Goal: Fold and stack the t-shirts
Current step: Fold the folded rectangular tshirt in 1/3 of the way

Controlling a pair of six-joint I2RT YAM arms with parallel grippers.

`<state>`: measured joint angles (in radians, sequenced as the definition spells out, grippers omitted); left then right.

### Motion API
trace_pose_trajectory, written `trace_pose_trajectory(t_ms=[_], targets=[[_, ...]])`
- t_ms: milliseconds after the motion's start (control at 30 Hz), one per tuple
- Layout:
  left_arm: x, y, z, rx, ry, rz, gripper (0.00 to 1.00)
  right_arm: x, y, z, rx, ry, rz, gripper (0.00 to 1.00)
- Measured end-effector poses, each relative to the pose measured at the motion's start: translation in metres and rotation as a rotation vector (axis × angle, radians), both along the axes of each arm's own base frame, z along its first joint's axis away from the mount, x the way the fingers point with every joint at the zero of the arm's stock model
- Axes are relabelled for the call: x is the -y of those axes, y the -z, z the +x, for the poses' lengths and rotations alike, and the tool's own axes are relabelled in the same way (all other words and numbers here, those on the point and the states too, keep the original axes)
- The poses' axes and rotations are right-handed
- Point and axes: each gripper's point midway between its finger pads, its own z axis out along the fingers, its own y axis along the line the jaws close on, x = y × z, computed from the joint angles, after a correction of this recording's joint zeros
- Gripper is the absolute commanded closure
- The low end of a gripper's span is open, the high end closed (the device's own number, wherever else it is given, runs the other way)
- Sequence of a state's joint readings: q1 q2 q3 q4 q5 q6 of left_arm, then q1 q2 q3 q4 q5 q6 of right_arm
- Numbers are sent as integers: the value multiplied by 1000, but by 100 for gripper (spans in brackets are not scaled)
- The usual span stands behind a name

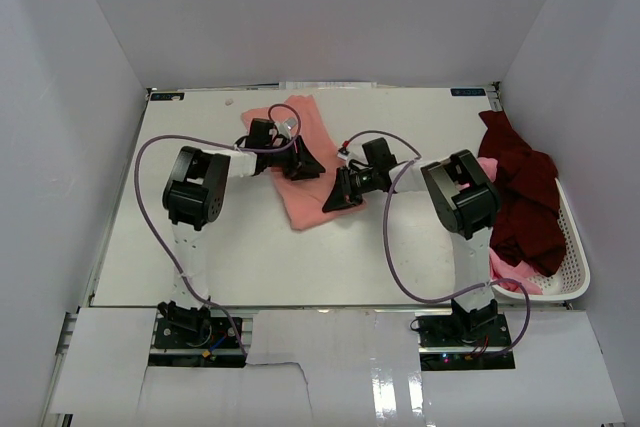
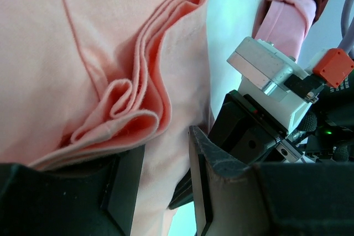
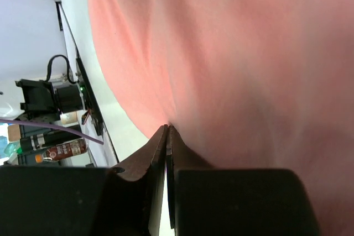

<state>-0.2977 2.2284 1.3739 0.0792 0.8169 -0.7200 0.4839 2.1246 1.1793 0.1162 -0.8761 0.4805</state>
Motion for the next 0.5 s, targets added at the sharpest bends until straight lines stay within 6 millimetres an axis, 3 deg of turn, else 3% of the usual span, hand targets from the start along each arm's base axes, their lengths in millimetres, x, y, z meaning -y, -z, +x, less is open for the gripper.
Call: trace_pose_trajectory(t_ms=[133,367,500], targets=[[1,0,-30,-19,11,10,51,5,0,-31,-12,-17,-22,92],[16,1,-76,-35,48,26,51,-9,4,-88,-40,-98,-44,92],[21,0,-87,-37,52,36,50,-16,3,-96,-40,-98,-47,92]])
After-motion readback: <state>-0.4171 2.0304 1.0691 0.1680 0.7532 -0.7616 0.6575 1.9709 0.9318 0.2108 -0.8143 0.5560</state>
